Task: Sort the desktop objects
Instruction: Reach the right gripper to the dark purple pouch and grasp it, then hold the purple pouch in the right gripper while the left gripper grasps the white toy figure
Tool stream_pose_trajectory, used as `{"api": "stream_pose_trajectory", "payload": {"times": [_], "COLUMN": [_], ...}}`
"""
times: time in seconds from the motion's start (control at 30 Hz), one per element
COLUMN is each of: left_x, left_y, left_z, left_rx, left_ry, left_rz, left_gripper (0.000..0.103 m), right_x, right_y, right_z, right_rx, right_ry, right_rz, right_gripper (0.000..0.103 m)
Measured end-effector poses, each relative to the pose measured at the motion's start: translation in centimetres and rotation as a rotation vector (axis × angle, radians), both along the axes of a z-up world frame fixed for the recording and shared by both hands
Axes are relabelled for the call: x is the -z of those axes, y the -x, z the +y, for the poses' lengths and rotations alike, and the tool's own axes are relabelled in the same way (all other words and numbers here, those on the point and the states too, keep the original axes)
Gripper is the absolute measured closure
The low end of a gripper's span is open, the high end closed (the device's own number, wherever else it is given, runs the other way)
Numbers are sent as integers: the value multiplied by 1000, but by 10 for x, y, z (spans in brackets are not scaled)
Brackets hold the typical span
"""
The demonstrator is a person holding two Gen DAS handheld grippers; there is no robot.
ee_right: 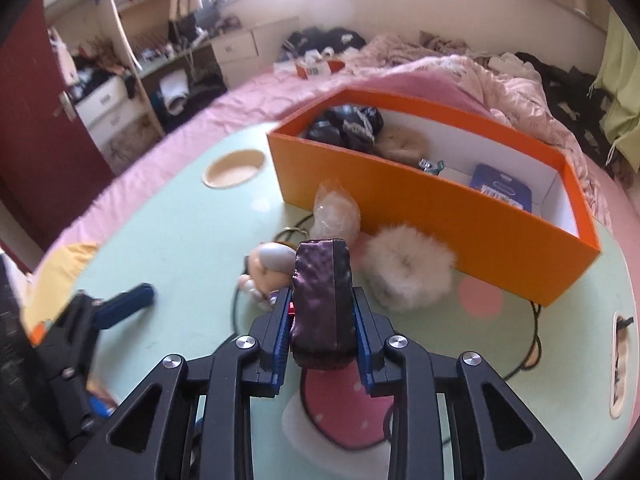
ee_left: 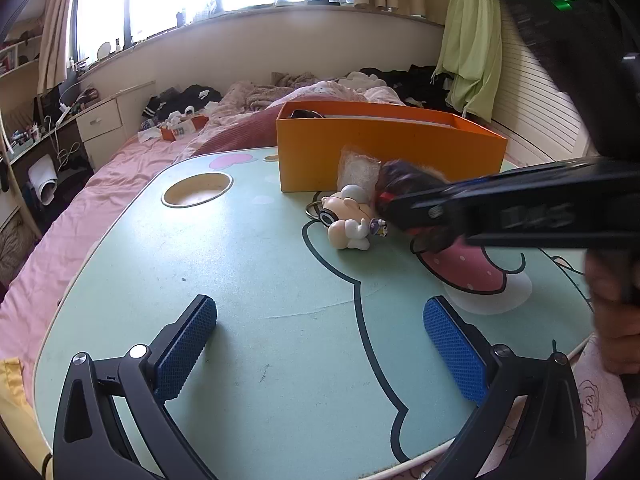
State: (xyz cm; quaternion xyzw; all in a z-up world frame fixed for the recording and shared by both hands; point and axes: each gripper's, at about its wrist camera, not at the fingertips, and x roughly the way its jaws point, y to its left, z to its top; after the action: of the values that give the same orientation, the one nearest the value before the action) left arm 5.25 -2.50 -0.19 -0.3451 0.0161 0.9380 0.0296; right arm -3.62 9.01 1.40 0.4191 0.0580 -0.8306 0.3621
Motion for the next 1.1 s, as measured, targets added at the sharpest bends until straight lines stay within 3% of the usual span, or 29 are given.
{"api": "stream_pose_trajectory", "payload": {"times": [0.17,0.5,0.67,0.77,0.93,1.0,1.07,1.1], "left_x": [0,-1,-8,-21,-31,-30,-25,-22], "left_y": [0,2,10,20,56,69,81,84], "left_z": [0,1,0,-3,-1,4,10,12], "left_rx": [0,1,-9,-27,-26,-3,26,31], "left_ry": [0,1,-16,-29,-52,-74,-84,-84], "left_rz": [0,-9,-38,-18,-64,-97,-147,-171], "left_gripper": [0,0,0,0,1,7,21,37], "right_x": [-15,21,21,22,22,22,22,22], "right_y": [-16,-19,-22,-22,-21,-21,-21,-21], "right_z": [31,59,57,60,60,60,60,60], "right_rx": [22,121,126,128,129,129,129,129], "right_ry": [61,-69,-94,-82,-82,-79,-77,-78], "right_rz": [13,-11,18,13,14,13,12,12], "right_gripper": [76,76,76,76,76,76,76,76]}}
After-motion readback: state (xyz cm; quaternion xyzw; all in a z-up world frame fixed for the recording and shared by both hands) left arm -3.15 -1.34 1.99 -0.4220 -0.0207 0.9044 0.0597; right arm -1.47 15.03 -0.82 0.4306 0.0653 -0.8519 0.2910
